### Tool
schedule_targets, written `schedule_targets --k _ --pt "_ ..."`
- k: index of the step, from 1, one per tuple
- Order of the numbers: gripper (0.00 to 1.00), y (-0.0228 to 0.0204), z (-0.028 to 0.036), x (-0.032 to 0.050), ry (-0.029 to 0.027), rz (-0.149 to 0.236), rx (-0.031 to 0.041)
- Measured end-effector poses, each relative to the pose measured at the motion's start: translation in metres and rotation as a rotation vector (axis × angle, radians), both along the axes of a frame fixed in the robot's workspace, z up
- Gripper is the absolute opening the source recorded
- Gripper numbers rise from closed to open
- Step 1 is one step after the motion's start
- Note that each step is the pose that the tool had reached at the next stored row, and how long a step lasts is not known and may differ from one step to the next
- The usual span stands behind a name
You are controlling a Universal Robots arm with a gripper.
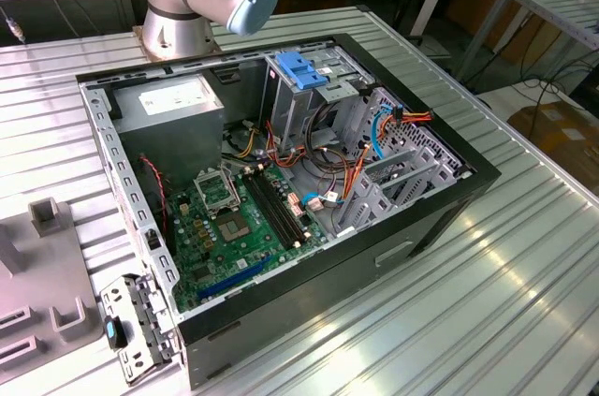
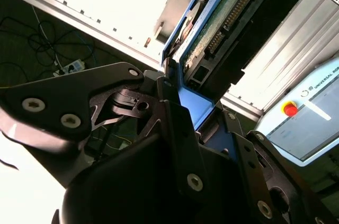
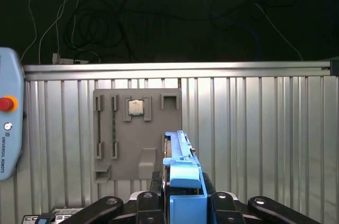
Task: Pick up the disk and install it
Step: 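Pick up the disk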
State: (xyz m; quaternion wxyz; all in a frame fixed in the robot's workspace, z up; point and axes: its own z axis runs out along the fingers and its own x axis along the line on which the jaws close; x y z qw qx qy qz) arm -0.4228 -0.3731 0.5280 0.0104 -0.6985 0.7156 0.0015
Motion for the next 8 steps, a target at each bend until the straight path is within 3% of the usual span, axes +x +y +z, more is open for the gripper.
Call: schedule_targets --k 8 --pt "0.37 -0.0001 0.0 0.0047 0.0 0.0 0.0"
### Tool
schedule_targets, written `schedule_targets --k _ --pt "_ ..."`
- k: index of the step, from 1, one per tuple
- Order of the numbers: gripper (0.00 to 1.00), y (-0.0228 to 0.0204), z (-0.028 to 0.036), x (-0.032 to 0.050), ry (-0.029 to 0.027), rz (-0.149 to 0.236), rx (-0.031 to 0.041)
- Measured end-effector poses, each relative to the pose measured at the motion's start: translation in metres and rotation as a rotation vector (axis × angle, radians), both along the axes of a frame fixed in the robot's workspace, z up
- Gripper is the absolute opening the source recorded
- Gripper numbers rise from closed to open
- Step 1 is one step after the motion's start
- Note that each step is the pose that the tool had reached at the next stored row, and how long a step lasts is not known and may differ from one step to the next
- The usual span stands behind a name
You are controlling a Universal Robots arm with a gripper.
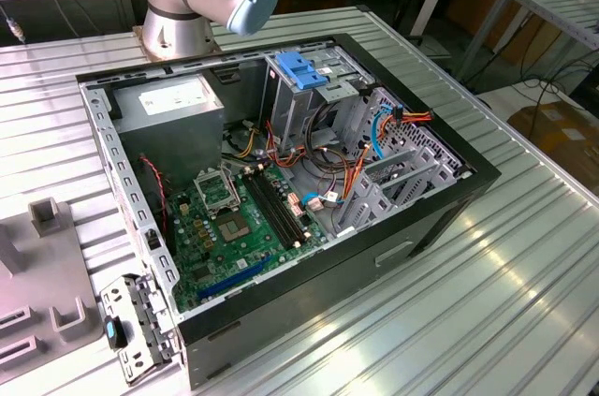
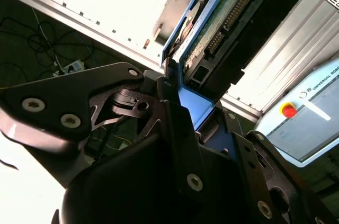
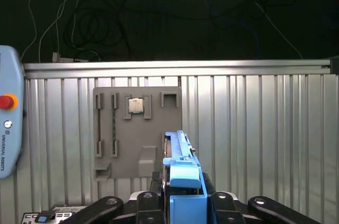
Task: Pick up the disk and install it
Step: 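Pick up the disk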
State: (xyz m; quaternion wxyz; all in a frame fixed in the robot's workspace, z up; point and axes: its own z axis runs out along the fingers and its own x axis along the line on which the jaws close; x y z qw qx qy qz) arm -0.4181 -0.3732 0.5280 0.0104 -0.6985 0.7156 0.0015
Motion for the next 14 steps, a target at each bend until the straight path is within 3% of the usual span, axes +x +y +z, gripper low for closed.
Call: schedule_targets --k 9,14 --pt "0.37 -0.0006 -0.0002 0.0066 -0.0001 0.0 0.0001" --pt "0.37 -0.0055 -0.0002 0.0082 0.0001 0.0 0.0"
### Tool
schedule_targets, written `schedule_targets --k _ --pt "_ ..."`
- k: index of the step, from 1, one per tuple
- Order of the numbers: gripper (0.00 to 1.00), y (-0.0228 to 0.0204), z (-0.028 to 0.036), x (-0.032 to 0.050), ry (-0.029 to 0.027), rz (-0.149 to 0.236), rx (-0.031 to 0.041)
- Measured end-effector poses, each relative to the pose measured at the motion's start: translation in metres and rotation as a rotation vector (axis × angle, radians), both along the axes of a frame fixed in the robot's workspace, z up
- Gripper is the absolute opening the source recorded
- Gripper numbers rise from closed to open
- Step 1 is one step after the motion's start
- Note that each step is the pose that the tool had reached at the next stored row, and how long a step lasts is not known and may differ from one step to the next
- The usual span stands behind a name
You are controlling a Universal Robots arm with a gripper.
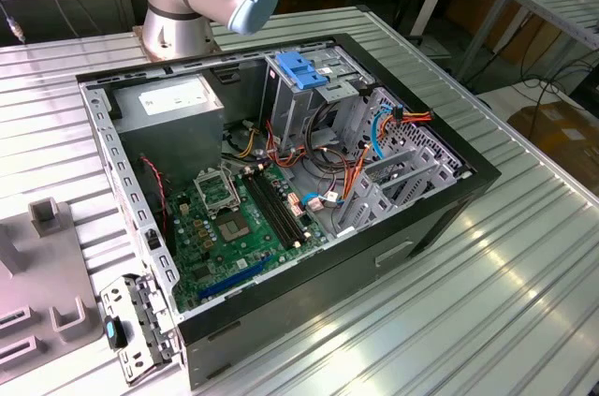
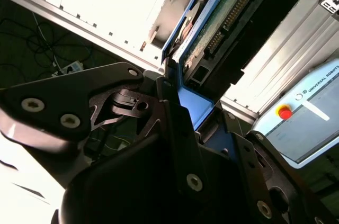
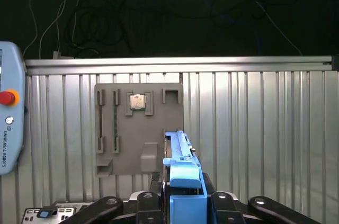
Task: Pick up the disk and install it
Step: 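Pick up the disk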
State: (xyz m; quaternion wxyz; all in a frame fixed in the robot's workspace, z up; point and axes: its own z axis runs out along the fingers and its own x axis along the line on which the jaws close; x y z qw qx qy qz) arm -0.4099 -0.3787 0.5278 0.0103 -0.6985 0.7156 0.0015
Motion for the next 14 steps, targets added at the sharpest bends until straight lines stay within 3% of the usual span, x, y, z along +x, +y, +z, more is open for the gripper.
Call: schedule_targets --k 5,14 --pt "0.37 -0.0042 -0.0001 0.0036 0.0001 0.0 -0.0001" --pt "0.37 -0.0081 -0.0003 0.0112 -0.0001 0.0 0.0001"
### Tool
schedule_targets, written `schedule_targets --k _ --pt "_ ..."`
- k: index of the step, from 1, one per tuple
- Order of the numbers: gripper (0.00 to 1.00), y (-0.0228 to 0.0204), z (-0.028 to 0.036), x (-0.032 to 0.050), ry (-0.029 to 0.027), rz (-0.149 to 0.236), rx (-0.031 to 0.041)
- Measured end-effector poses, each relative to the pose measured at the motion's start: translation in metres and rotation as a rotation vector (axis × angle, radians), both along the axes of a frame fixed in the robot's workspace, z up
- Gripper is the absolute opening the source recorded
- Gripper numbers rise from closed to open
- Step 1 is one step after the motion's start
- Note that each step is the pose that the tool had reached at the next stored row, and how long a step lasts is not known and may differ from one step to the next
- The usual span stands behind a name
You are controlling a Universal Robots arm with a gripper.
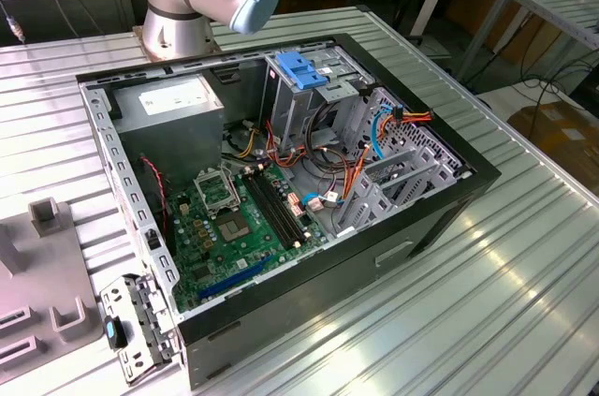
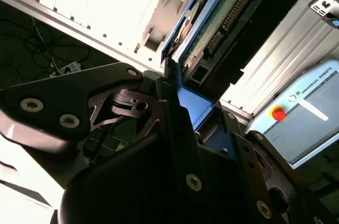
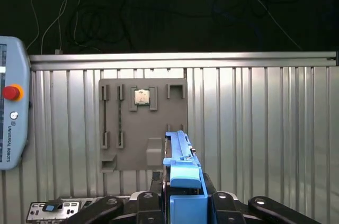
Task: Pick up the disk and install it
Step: 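Pick up the disk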
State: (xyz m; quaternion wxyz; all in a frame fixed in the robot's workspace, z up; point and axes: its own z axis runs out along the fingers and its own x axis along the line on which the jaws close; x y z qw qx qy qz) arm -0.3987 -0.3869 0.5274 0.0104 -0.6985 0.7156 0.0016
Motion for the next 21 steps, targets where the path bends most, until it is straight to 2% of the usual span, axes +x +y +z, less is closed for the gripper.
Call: schedule_targets --k 21 --pt "0.37 -0.0056 -0.0001 0.0121 0.0001 0.0 -0.0001"
